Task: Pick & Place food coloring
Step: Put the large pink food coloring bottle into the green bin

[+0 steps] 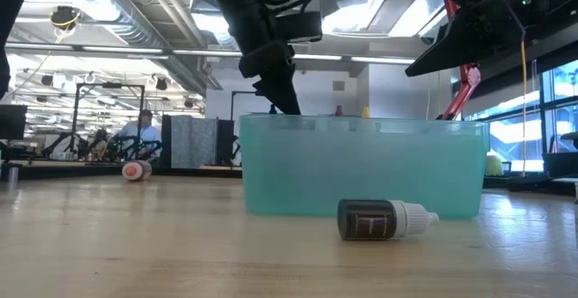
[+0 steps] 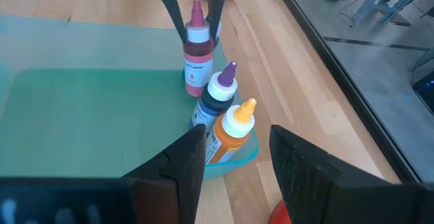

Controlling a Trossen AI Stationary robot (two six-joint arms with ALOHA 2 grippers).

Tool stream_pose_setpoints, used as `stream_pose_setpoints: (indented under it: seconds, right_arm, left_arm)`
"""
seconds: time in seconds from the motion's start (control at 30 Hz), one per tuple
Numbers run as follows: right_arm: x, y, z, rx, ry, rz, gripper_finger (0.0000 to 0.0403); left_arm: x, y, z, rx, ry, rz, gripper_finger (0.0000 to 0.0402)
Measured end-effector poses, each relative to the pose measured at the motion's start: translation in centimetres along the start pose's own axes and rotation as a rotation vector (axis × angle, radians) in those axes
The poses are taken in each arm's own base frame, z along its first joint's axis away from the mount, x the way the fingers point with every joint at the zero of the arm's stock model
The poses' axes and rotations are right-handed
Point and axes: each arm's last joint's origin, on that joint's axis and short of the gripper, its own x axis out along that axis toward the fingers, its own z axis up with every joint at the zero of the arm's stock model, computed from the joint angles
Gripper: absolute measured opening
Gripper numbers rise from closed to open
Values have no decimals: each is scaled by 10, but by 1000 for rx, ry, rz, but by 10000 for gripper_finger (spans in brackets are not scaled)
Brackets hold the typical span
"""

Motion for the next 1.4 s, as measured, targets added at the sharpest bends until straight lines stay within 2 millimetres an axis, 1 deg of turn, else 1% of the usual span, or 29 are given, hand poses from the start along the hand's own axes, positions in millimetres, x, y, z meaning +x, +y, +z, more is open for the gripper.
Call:
stream_pose_setpoints:
  seconds: [0.77, 1.1, 1.27, 1.33, 1.4]
  right_arm:
    - [0, 0, 0, 0, 0, 0, 165]
    - [0, 0, 0, 0, 0, 0, 165]
    - [0, 0, 0, 0, 0, 0, 165]
    - [0, 0, 0, 0, 0, 0, 165]
    - [0, 0, 0, 0, 0, 0, 165]
  left_arm:
    - [0, -1, 0, -4, 0, -12, 148]
    - [0, -1, -1, 1, 9, -5, 191]
    - [0, 0, -1, 33, 9, 2, 195]
    - [-1, 1, -1, 36, 15, 37, 194]
    - [-3, 4, 0, 41, 38, 110, 193]
